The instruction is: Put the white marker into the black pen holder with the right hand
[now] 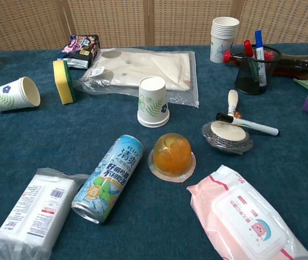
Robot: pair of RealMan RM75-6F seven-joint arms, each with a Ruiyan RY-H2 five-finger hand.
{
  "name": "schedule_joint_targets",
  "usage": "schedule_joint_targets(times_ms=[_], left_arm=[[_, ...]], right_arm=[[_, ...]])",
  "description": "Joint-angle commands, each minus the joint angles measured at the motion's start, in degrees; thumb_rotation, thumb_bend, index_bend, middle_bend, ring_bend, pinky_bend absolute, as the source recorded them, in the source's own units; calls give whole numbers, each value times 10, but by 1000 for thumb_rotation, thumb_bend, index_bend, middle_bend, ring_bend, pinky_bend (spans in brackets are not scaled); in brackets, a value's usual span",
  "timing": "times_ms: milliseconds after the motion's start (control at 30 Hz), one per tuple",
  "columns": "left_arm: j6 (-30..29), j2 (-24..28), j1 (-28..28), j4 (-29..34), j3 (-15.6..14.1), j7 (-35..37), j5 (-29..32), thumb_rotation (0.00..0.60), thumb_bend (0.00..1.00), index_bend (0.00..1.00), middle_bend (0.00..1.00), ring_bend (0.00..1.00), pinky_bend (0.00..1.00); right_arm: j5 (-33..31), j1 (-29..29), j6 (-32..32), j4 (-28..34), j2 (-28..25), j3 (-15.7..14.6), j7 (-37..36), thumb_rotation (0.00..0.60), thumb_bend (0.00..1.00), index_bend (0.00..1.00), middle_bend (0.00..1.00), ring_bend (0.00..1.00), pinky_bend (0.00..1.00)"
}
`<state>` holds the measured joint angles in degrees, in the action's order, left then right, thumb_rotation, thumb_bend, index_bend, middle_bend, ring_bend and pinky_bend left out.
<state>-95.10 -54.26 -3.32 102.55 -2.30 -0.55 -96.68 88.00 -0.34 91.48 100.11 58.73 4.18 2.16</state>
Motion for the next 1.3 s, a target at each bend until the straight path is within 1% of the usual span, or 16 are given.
schedule_joint_targets(times_ms=[33, 233, 300, 400, 600, 700, 867, 933, 1000, 1067, 1133, 1300], left_arm=[[0, 0, 0, 0, 0, 1, 1, 600, 44, 0, 0, 0, 4], [-3, 5, -2, 4, 0, 9, 1, 600, 44, 0, 0, 0, 5], [-7, 9, -3, 7, 0, 15, -1, 600, 45, 0, 0, 0, 4], [-16, 16, -5, 11, 3, 30, 0, 600, 44, 0, 0, 0, 4], [-15, 28, -2, 20, 8, 57, 9, 600, 45, 0, 0, 0, 4], [-11, 33, 1, 23, 8, 65, 11, 600, 44, 0, 0, 0, 4], [-15, 36, 2, 21, 12, 75, 12, 600, 45, 0, 0, 0, 4], [-12, 39, 3, 18, 14, 86, 17, 600, 44, 0, 0, 0, 4], [-11, 41, 4, 16, 15, 93, 22, 600, 44, 0, 0, 0, 4], [-11, 42, 4, 15, 16, 97, 25, 600, 45, 0, 0, 0, 4], [-11, 43, 3, 14, 16, 99, 25, 600, 44, 0, 0, 0, 4], [-10, 42, 3, 14, 15, 96, 24, 600, 45, 0, 0, 0, 4]], right_arm=[[1, 0, 0, 0, 1, 0, 2, 600, 0, 0, 0, 0, 0], [2, 2, -5, 0, 4, -2, 1, 600, 0, 2, 0, 0, 0], [3, 4, -7, 0, 9, -2, -4, 600, 0, 25, 0, 0, 0], [5, 9, -15, 1, 24, -4, -4, 600, 0, 89, 0, 0, 0], [19, 35, -55, 4, 83, -11, 0, 600, 0, 204, 0, 0, 0], [21, 49, -76, 12, 112, -13, 19, 600, 0, 232, 0, 0, 0], [12, 71, -104, 15, 166, -8, 55, 600, 9, 323, 0, 0, 0], [1, 86, -123, 14, 204, 0, 71, 600, 37, 343, 0, 0, 0], [-6, 94, -128, 7, 229, 6, 83, 600, 83, 370, 0, 0, 0], [-17, 104, -140, 1, 252, 11, 91, 600, 150, 393, 0, 0, 0], [-27, 111, -148, -4, 266, 16, 98, 600, 189, 393, 0, 0, 0], [-60, 138, -175, -32, 309, 36, 115, 600, 247, 382, 0, 0, 0]])
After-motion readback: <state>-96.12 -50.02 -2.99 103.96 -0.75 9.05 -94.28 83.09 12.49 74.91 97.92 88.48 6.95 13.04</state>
